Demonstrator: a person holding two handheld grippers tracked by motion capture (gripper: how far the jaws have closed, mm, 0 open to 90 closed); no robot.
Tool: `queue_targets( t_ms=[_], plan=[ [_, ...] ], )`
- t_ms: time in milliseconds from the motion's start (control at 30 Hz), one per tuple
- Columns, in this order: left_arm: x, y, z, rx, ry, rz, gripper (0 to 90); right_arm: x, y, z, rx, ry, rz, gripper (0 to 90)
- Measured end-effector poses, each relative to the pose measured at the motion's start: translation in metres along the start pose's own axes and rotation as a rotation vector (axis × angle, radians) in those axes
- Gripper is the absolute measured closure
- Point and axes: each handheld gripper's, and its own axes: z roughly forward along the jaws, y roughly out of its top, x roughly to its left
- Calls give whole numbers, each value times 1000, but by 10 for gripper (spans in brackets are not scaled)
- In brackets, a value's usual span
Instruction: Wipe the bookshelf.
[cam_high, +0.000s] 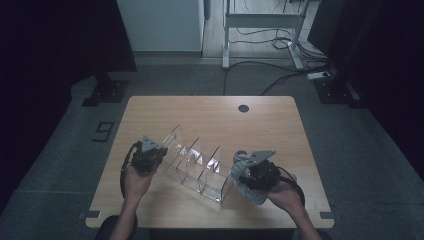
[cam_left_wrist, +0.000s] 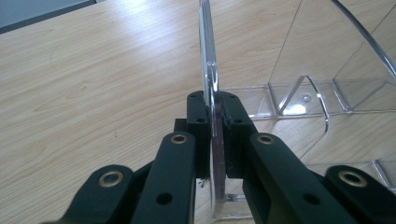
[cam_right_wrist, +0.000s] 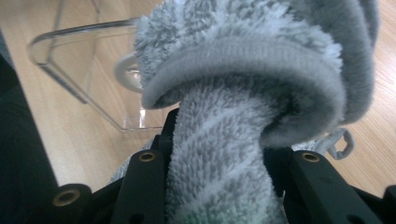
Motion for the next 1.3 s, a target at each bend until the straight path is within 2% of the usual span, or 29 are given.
queue_targets(
  t_ms=[567,800,1000,1300],
  plan=[
    [-2,1,0,6,11,-4,843,34,-1,-3,22,60,-54,612],
    [-3,0,0,6,11,-12,842,44,-2,-7,27,106,-75,611],
    [-3,1,0,11,14,-15,842,50,-1,-5,35,126,-92,611],
    [-3,1,0,13,9,-19,843,49,-4,4,52,154,-75,623]
  ],
)
